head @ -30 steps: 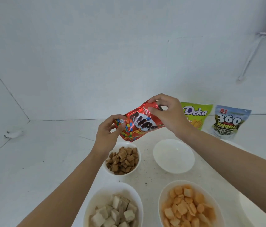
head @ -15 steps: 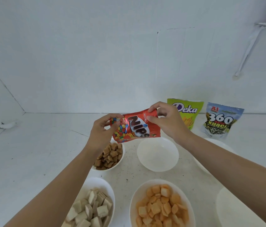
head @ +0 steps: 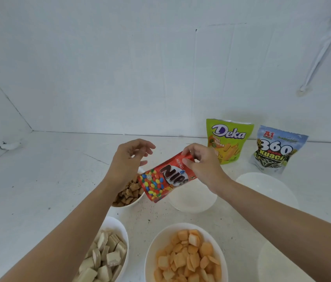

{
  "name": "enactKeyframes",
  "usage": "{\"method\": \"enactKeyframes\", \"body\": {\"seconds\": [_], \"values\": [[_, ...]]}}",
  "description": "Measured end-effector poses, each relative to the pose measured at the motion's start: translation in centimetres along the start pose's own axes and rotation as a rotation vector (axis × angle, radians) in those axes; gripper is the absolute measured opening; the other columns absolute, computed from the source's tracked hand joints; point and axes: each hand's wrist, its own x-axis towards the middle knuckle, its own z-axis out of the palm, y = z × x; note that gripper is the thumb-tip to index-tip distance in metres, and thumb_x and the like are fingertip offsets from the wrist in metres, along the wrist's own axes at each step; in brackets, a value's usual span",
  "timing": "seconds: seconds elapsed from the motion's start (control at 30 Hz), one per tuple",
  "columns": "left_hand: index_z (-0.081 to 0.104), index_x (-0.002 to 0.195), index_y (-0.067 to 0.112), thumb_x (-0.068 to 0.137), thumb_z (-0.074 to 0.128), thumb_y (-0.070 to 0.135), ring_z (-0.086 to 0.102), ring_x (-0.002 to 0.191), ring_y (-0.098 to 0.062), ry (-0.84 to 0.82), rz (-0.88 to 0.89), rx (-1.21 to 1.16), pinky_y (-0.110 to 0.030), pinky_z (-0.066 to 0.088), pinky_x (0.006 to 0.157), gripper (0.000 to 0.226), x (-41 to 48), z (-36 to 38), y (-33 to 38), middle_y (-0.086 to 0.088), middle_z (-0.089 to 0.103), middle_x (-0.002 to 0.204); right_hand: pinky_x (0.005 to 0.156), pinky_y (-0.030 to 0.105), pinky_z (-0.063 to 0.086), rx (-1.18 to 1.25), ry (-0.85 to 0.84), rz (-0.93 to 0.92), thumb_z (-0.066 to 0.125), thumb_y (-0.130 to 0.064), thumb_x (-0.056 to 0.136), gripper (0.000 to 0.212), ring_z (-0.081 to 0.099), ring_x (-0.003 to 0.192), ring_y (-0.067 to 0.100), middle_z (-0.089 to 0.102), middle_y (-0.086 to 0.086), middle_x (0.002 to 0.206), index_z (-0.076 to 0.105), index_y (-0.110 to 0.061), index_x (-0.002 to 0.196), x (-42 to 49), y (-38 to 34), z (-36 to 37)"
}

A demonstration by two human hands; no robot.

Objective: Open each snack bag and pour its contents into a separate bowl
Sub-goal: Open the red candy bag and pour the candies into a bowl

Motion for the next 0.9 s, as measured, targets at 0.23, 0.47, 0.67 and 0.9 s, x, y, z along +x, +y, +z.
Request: {"method": "enactKeyframes", "body": {"seconds": [0.23, 0.47, 0.67, 0.9], "values": [[0.072, 0.085, 0.035, 0.104, 0.050, 0.016, 0.060, 0.112, -0.013, -0.160, 0.009, 0.162, -0.022, 0.054, 0.082, 0.035, -0.8, 0.7, -1.1, 0.008, 0.064, 0.117, 0.059, 0.028, 0.059, 0.114, 0.062, 0.064, 0.060, 0.001, 0.094, 0.021, 0.072, 0.092, 0.021, 0.071, 0.011, 0.098, 0.068, -0.019, 0.096, 0.8, 0.3, 0.2], [0.074, 0.097, 0.028, 0.101, 0.059, 0.019, 0.064, 0.112, -0.015, -0.184, -0.060, 0.153, -0.032, 0.061, 0.084, 0.018, -1.3, 1.0, -2.4, 0.011, 0.065, 0.117, 0.066, 0.034, 0.062, 0.204, 0.126, 0.133, 0.060, -0.003, 0.095, 0.019, 0.072, 0.093, 0.022, 0.072, 0.005, 0.098, 0.070, -0.019, 0.101, 1.0, 0.5, 0.2], [0.070, 0.107, 0.020, 0.098, 0.064, 0.021, 0.069, 0.110, -0.020, -0.209, -0.179, -0.210, -0.036, 0.063, 0.083, 0.011, -1.7, 1.4, -1.4, 0.006, 0.066, 0.125, 0.078, 0.046, 0.062, 0.341, 0.189, 0.176, 0.063, -0.002, 0.094, 0.018, 0.072, 0.095, 0.024, 0.072, 0.007, 0.097, 0.072, -0.017, 0.100, 1.7, 0.0, -0.5], [0.068, 0.106, 0.018, 0.101, 0.058, 0.018, 0.068, 0.109, -0.024, -0.150, -0.175, -0.169, -0.033, 0.063, 0.078, 0.011, -1.1, 1.7, -0.5, 0.003, 0.064, 0.127, 0.066, 0.036, 0.059, 0.322, 0.143, 0.142, 0.067, -0.002, 0.091, 0.022, 0.072, 0.083, 0.020, 0.069, -0.004, 0.073, 0.072, -0.018, 0.104, 1.4, -0.6, -1.3]]}}
